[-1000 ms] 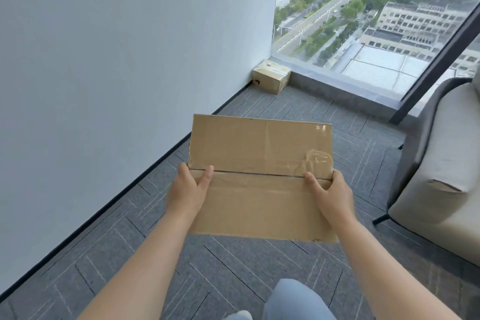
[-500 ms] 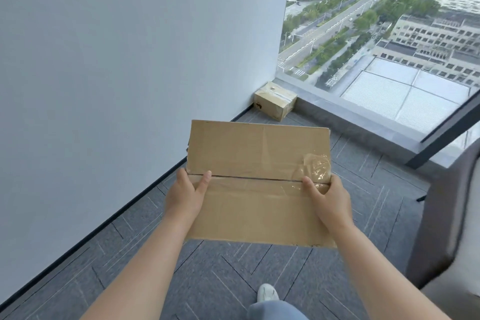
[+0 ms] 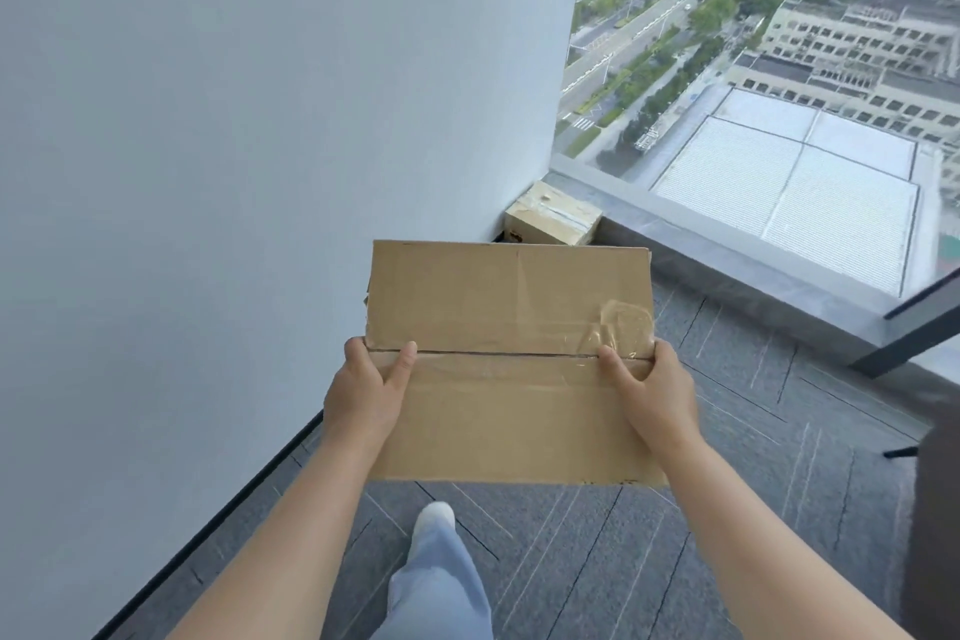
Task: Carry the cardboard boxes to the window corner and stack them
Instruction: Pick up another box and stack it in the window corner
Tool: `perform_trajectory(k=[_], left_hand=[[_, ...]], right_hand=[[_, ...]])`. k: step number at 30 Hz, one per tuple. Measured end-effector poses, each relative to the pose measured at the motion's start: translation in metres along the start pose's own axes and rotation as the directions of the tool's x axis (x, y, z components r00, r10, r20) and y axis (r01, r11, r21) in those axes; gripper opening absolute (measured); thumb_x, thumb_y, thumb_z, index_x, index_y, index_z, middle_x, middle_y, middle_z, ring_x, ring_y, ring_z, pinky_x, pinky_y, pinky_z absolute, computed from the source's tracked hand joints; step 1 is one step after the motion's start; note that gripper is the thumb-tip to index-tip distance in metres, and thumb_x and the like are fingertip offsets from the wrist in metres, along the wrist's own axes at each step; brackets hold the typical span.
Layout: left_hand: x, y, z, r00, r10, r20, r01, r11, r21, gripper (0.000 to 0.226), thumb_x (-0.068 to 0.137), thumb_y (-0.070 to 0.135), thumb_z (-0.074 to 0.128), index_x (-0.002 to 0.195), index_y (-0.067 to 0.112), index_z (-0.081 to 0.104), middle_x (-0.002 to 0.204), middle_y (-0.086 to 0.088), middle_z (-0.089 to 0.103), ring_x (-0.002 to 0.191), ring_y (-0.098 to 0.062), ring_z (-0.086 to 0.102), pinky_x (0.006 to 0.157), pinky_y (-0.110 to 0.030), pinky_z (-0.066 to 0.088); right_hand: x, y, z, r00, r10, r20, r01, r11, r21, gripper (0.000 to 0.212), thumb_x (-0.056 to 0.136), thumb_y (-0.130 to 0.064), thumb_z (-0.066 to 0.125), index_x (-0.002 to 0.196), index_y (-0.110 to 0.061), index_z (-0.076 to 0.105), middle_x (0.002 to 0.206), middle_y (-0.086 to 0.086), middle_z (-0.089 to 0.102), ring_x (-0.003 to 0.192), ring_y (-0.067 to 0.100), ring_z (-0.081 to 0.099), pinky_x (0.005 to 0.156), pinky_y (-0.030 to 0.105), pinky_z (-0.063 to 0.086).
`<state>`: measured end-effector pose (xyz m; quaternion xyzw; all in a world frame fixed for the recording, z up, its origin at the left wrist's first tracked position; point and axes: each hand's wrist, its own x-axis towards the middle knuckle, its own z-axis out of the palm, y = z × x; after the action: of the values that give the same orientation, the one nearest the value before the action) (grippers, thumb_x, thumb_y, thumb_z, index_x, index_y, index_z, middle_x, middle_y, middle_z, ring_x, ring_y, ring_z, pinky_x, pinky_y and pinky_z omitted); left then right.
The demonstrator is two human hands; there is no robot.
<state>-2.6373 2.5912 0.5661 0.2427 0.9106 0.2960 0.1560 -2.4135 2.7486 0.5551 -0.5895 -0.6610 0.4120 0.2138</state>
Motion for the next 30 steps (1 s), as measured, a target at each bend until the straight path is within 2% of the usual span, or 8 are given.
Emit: perform_trajectory(k=[4, 8, 13, 16, 27, 30], left_hand=[[0.103, 0.022, -0.008, 0.997, 0.061, 0.056, -0.064, 0.997, 0.051, 0.056, 0.090, 0.053, 0.042, 0.120, 0.006, 0.037, 0.103, -0.013, 0.059, 0.084, -0.028, 0.051, 0.070, -0.035, 0.044], [0.191, 0.053, -0.009, 0.983, 0.144, 0.111, -0.152, 0.986, 0.068, 0.056, 0.090, 0.052, 0.042, 0.122, 0.005, 0.037, 0.106, -0.014, 0.059, 0.091, -0.031, 0.055, 0.071, -0.035, 0.043], [0.263, 0.091, 0.019, 0.961, 0.188, 0.201, -0.202, 0.978, 0.054, 0.055, 0.090, 0.052, 0.044, 0.121, 0.007, 0.037, 0.110, -0.013, 0.059, 0.099, -0.032, 0.055, 0.074, -0.035, 0.042], [0.300, 0.111, 0.043, 0.950, 0.191, 0.248, -0.212, 0.975, 0.061, 0.055, 0.089, 0.053, 0.044, 0.120, 0.008, 0.038, 0.110, -0.012, 0.059, 0.093, -0.029, 0.054, 0.073, -0.034, 0.042], [0.452, 0.226, 0.129, 0.924, 0.169, 0.342, -0.207, 0.975, 0.079, 0.059, 0.086, 0.056, 0.049, 0.124, 0.013, 0.036, 0.112, -0.006, 0.058, 0.099, -0.027, 0.055, 0.078, -0.034, 0.044], [0.484, 0.256, 0.147, 0.925, 0.164, 0.343, -0.193, 0.980, 0.054, 0.057, 0.086, 0.054, 0.049, 0.125, 0.014, 0.036, 0.111, -0.005, 0.057, 0.093, -0.024, 0.052, 0.078, -0.034, 0.044]], right_hand=[[0.058, -0.036, 0.042, 0.996, 0.072, -0.055, -0.068, 0.996, 0.058, 0.038, 0.082, -0.049, 0.063, 0.102, -0.019, 0.050, 0.097, -0.002, 0.058, 0.094, 0.021, 0.055, 0.078, 0.037, 0.046], [0.107, -0.067, 0.067, 0.985, 0.131, -0.112, -0.119, 0.987, 0.106, 0.041, 0.083, -0.048, 0.062, 0.108, -0.018, 0.049, 0.098, -0.004, 0.056, 0.093, 0.018, 0.052, 0.077, 0.034, 0.044], [0.164, -0.080, 0.073, 0.962, 0.211, -0.171, -0.189, 0.972, 0.136, 0.043, 0.082, -0.048, 0.063, 0.110, -0.018, 0.049, 0.100, -0.003, 0.055, 0.094, 0.018, 0.052, 0.077, 0.034, 0.043], [0.204, -0.082, 0.073, 0.948, 0.254, -0.191, -0.230, 0.963, 0.138, 0.044, 0.083, -0.047, 0.063, 0.112, -0.018, 0.049, 0.099, -0.004, 0.055, 0.092, 0.018, 0.052, 0.076, 0.031, 0.041], [0.401, -0.095, 0.065, 0.936, 0.320, -0.147, -0.296, 0.941, 0.165, 0.050, 0.084, -0.047, 0.061, 0.121, -0.016, 0.047, 0.101, -0.002, 0.054, 0.091, 0.017, 0.050, 0.078, 0.033, 0.043], [0.452, -0.106, 0.056, 0.935, 0.328, -0.132, -0.308, 0.940, 0.149, 0.049, 0.084, -0.048, 0.060, 0.119, -0.015, 0.047, 0.100, -0.004, 0.053, 0.090, 0.017, 0.050, 0.075, 0.031, 0.041]])
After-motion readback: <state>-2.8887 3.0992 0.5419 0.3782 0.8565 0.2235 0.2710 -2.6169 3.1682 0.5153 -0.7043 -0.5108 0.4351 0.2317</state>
